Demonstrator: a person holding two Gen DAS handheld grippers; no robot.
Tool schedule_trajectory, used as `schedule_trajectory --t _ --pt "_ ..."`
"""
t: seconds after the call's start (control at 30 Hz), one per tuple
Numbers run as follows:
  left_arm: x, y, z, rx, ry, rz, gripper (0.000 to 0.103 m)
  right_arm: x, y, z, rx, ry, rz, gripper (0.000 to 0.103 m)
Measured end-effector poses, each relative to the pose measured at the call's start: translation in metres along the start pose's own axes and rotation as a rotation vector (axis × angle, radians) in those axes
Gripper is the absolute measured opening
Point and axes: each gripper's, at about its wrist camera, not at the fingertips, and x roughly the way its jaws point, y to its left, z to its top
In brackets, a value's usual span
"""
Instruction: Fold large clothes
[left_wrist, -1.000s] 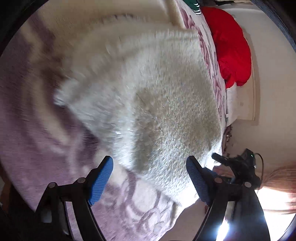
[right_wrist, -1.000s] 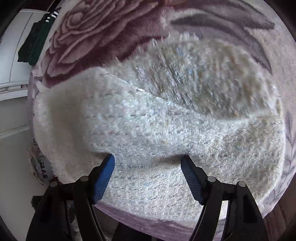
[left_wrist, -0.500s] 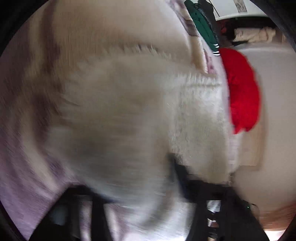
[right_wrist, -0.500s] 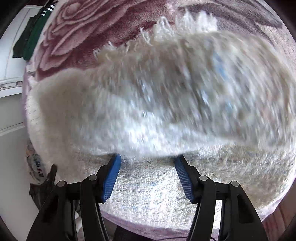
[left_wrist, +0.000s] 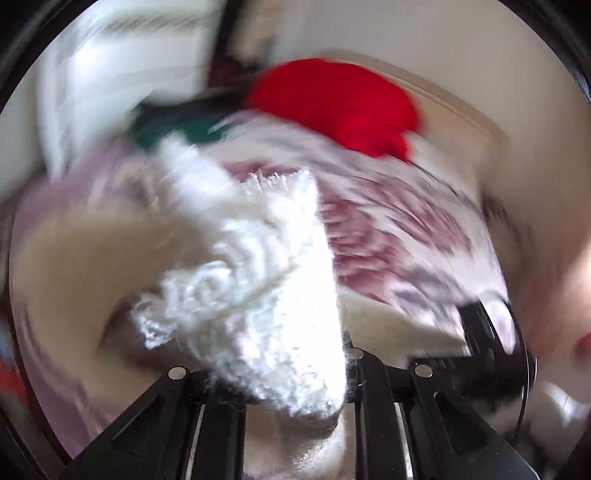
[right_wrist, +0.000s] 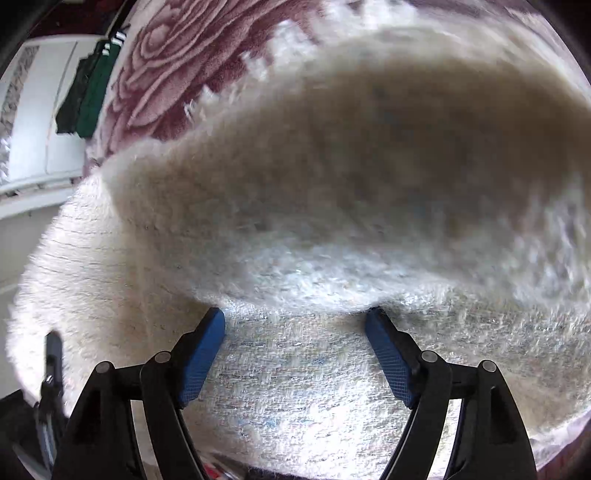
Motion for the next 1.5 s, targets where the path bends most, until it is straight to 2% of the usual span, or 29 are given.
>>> schedule_trajectory --t 0.07,0.17,0.23,0.33,0.4,0.43,0.5,0.57,0.63,0.7,0.73,0.77,0.83,0.97,1.07,1.17,1.23,1.27,1.43,1.5 --pt "0.004 -0.041 0.001 0.186 0.014 -0.07 0.012 -0.006 -0.015 -0.006 0.055 -0.004 0.11 0.081" --pt "0.004 -0.097 -0.021 0.461 0.019 -0.165 0.012 -0.029 -0.06 -0.02 0.198 -0.011 0.348 0.081" --pt "0.009 -0.133 -0.048 0.65 0.047 -0.237 0.012 -0.055 -0.097 -0.039 0.275 -0.072 0.423 0.081" --pt "0.018 -0.174 -0.096 0.889 0.102 -0.322 0.012 -0.101 -0.158 -0.079 0.366 -0.176 0.367 0.081" --pt "0.024 -0.188 -0.123 1.009 0.136 -0.352 0.012 -0.128 -0.2 -0.11 0.444 -0.23 0.32 0.081" --pt "0.027 -0.194 -0.136 1.065 0.14 -0.345 0.013 -0.14 -0.22 -0.125 0.483 -0.253 0.297 0.081" --pt "0.031 -0.199 -0.138 1.1 0.146 -0.338 0.013 -0.16 -0.251 -0.152 0.551 -0.293 0.242 0.081" --pt "0.028 -0.204 -0.133 1.109 0.142 -0.3 0.015 -0.189 -0.288 -0.169 0.596 -0.326 0.222 0.081" --pt "0.026 -0.206 -0.121 1.092 0.159 -0.247 0.021 -0.204 -0.299 -0.171 0.602 -0.351 0.228 0.083" --pt "0.028 -0.201 -0.107 1.059 0.176 -0.214 0.031 -0.207 -0.294 -0.163 0.566 -0.364 0.252 0.091" --pt "0.025 -0.198 -0.1 1.042 0.187 -0.206 0.045 -0.204 -0.277 -0.15 0.538 -0.36 0.261 0.093" --pt "0.025 -0.195 -0.102 1.028 0.198 -0.213 0.064 -0.2 -0.262 -0.138 0.508 -0.357 0.26 0.095" --pt "0.022 -0.19 -0.105 0.997 0.213 -0.239 0.087 -0.198 -0.233 -0.112 0.423 -0.339 0.259 0.095" --pt "0.015 -0.185 -0.111 0.981 0.232 -0.252 0.088 -0.181 -0.172 -0.061 0.261 -0.278 0.264 0.096" --pt "0.01 -0.179 -0.116 0.969 0.26 -0.221 0.088 -0.165 -0.125 -0.028 0.127 -0.22 0.247 0.097" --pt "-0.001 -0.162 -0.108 0.879 0.286 -0.193 0.088 -0.138 -0.087 -0.003 0.008 -0.12 0.188 0.098" --pt "-0.004 -0.142 -0.102 0.792 0.311 -0.144 0.088 -0.115 -0.076 0.008 -0.013 -0.066 0.129 0.098" --pt "-0.004 -0.132 -0.1 0.754 0.328 -0.125 0.088 -0.107 -0.071 0.011 -0.01 -0.044 0.149 0.098" --pt "0.018 -0.078 -0.088 0.54 0.417 0.008 0.088 -0.105 -0.033 0.005 -0.048 -0.097 0.199 0.099" --pt "0.028 -0.066 -0.085 0.501 0.434 0.042 0.088 -0.101 -0.018 0.0 -0.074 -0.14 0.116 0.098"
